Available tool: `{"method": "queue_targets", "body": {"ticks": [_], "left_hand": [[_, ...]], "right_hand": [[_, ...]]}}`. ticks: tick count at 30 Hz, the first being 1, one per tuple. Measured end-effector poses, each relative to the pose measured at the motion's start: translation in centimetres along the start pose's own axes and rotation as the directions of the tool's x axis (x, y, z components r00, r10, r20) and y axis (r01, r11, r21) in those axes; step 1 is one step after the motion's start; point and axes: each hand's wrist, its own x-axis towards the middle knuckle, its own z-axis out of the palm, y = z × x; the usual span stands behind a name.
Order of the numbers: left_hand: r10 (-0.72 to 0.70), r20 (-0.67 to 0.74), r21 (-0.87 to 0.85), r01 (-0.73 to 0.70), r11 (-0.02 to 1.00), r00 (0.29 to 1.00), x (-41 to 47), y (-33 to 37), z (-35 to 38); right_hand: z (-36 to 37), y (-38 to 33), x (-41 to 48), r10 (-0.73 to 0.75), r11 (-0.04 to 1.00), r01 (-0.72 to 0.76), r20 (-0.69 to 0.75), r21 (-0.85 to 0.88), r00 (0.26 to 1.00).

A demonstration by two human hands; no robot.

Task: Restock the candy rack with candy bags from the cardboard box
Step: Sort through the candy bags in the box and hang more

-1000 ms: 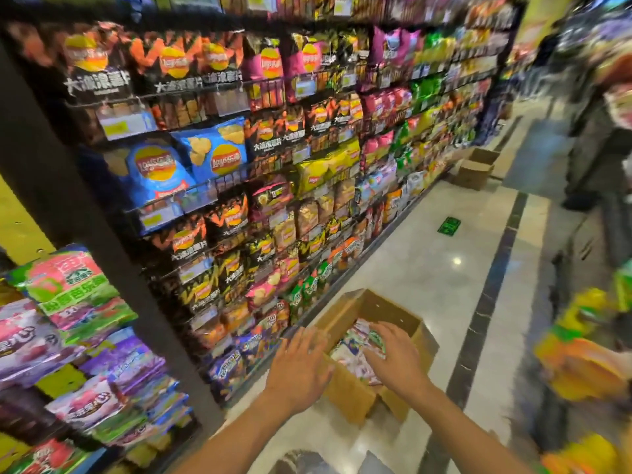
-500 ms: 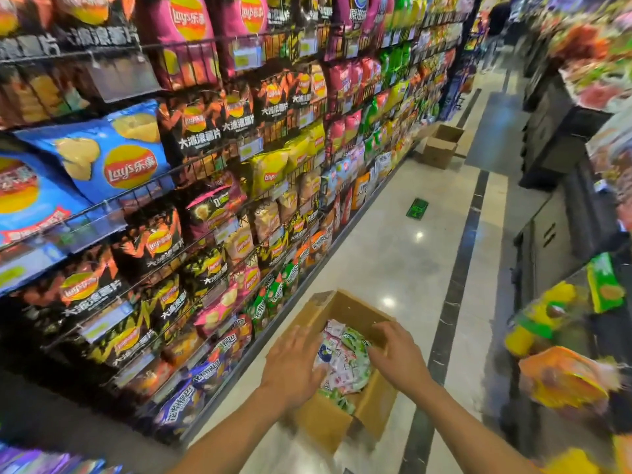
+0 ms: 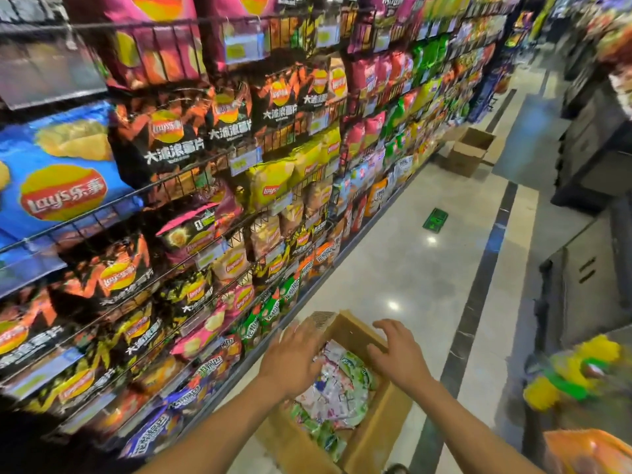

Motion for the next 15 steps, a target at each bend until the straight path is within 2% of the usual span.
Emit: {"method": "queue_targets", "body": {"ticks": [5,9,15], "left_hand": [[-0.116,-0.002,-0.01,0.115,0.993,0.993,5.9,0.4,0.7],[-0.227,-0.004,-0.051,0.226,0.973,0.974,9.2,1.6,2.8],[-0.351,0.107,-0.122,0.363,0.924,0.93,13.7,1.9,9.4]], "right_hand": [[-0.4,2.8,7.9,-0.079,0.997,0.08,0.09,-0.002,0.993],[0.3,5.9,14.2,-0.156,0.988,0.152,0.238,0.036,0.959],[4.7,11.9,21.7,-0.217,0.974,0.226,0.377,0.02,0.9]]}}
